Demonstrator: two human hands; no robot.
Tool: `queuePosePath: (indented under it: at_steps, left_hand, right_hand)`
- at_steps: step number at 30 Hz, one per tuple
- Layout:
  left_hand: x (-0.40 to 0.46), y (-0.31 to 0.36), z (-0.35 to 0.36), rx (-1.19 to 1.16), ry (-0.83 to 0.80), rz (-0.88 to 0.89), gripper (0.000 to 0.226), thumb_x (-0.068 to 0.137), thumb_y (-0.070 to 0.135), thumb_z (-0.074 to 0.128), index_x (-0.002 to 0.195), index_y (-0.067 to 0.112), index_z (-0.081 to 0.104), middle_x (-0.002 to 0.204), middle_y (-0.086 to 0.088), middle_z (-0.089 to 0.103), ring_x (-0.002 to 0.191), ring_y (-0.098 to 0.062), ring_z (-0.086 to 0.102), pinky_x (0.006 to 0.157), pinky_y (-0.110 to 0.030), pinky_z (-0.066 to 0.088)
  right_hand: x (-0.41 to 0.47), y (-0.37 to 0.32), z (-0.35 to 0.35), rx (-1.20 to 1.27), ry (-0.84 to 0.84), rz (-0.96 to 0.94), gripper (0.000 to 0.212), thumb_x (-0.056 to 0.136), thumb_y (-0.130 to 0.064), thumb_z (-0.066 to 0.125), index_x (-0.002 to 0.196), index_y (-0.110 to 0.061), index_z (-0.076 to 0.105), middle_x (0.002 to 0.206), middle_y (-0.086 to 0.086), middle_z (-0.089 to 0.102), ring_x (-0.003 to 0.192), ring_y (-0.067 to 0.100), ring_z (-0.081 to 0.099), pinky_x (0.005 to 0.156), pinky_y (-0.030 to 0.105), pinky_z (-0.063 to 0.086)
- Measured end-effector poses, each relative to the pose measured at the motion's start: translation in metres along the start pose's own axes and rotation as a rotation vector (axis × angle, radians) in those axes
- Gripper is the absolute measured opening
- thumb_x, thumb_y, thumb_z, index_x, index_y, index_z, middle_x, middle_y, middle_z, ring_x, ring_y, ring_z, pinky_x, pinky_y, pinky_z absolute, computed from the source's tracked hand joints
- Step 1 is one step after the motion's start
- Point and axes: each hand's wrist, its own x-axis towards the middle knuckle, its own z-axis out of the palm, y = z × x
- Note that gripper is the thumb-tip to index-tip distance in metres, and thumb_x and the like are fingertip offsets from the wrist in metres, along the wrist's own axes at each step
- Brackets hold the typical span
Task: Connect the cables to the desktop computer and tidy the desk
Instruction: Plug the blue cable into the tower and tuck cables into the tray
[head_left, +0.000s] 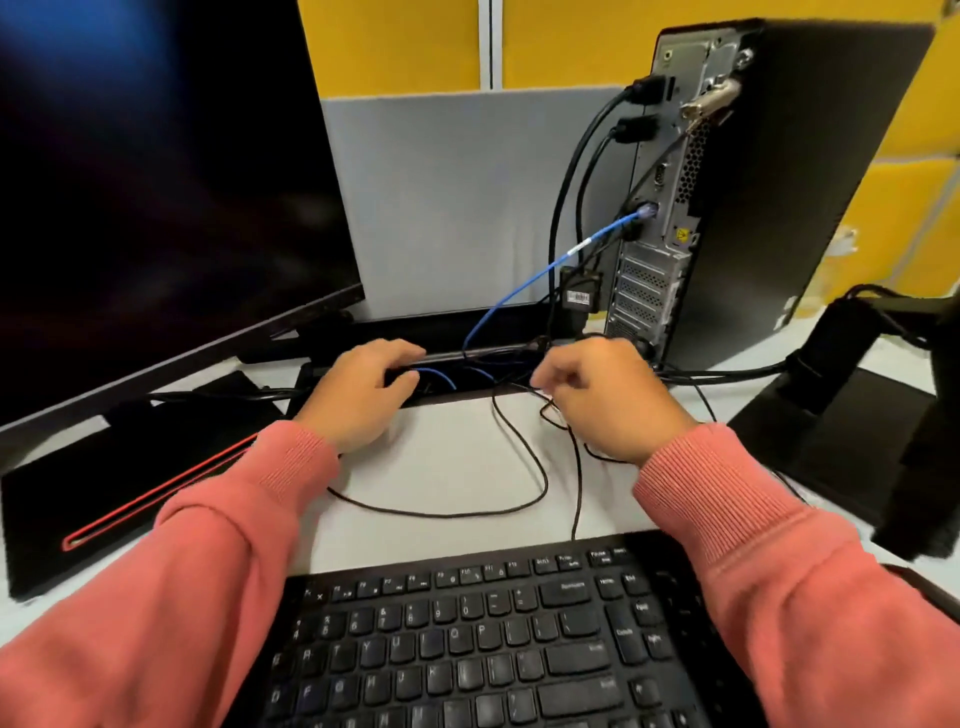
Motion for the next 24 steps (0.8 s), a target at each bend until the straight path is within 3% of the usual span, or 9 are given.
queuePosePath:
  at_steps: [2,5,8,12,15,17,20,24]
  left_hand:
    - [-0.014,0.016,-0.003,0.016,0.044,0.115,0.019,0.096,0.021,0.064,0.113,0.027,0.072,0.1,0.013,0.064,0.093,-0.009,0.061,0.085,-0.031,0.049]
    - [-0.033,0.046,0.006,0.007,-0.116,0.257,0.015,0.095,0.026,0.064,0.108,0.028,0.071,0.095,0.012,0.06,0.081,-0.008,0.059,0.075,-0.033,0.05]
    - [-0.039,0.066,0.033,0.089,-0.305,0.307,0.033,0.096,0.027,0.06,0.129,0.03,0.064,0.117,0.01,0.056,0.104,-0.011,0.059,0.09,-0.035,0.049]
    - [-0.027,0.094,0.069,0.321,-0.35,0.374,0.064,0.097,0.02,0.051,0.158,0.025,0.034,0.163,0.007,0.032,0.146,-0.019,0.031,0.118,-0.043,0.029]
    - [-0.015,0.102,0.083,0.372,-0.43,0.317,0.067,0.098,0.023,0.049,0.161,0.023,0.024,0.162,0.001,0.032,0.148,-0.023,0.029,0.12,-0.043,0.025]
    - [-0.009,0.099,0.082,0.466,-0.412,0.331,0.055,0.097,0.035,0.052,0.151,0.03,0.039,0.142,0.001,0.044,0.131,-0.025,0.039,0.11,-0.043,0.031]
    - [0.004,0.089,0.063,0.641,-0.357,0.417,0.036,0.087,0.049,0.054,0.119,0.034,0.058,0.117,0.004,0.044,0.111,-0.022,0.042,0.098,-0.04,0.036]
    - [0.022,0.057,0.033,0.834,-0.294,0.486,0.03,0.082,0.056,0.057,0.093,0.031,0.07,0.12,0.003,0.049,0.109,-0.024,0.047,0.091,-0.041,0.04]
  right_hand:
    - [-0.016,0.008,-0.003,-0.095,-0.047,0.009,0.03,0.087,-0.005,0.056,0.099,-0.024,0.076,0.099,-0.004,0.068,0.096,0.017,0.063,0.087,0.031,0.051]
    - [-0.038,0.012,0.006,-0.154,-0.083,-0.018,0.031,0.092,-0.01,0.057,0.113,-0.027,0.072,0.111,-0.007,0.058,0.107,0.016,0.056,0.094,0.031,0.046]
    - [-0.058,0.017,0.014,-0.051,-0.045,-0.069,0.029,0.097,-0.018,0.056,0.121,-0.028,0.069,0.116,-0.012,0.054,0.114,0.012,0.052,0.101,0.032,0.043]
    - [-0.076,0.03,0.007,0.017,0.108,-0.055,0.031,0.102,-0.031,0.048,0.129,-0.03,0.064,0.118,-0.013,0.051,0.116,0.013,0.047,0.104,0.036,0.041]
    - [-0.088,0.035,0.0,0.147,0.052,-0.015,0.041,0.106,-0.04,0.038,0.141,-0.03,0.056,0.127,-0.014,0.051,0.123,0.007,0.047,0.109,0.031,0.038]
    - [-0.093,0.038,-0.001,0.166,-0.013,0.007,0.045,0.106,-0.044,0.034,0.146,-0.032,0.049,0.136,-0.016,0.047,0.129,0.002,0.042,0.109,0.024,0.033]
    - [-0.095,0.045,0.001,0.149,-0.007,0.012,0.046,0.106,-0.045,0.032,0.146,-0.032,0.05,0.143,-0.017,0.044,0.135,0.0,0.037,0.111,0.02,0.027]
    - [-0.093,0.054,0.001,0.213,0.111,-0.007,0.039,0.105,-0.041,0.038,0.135,-0.028,0.06,0.129,-0.02,0.052,0.126,-0.001,0.046,0.108,0.026,0.037]
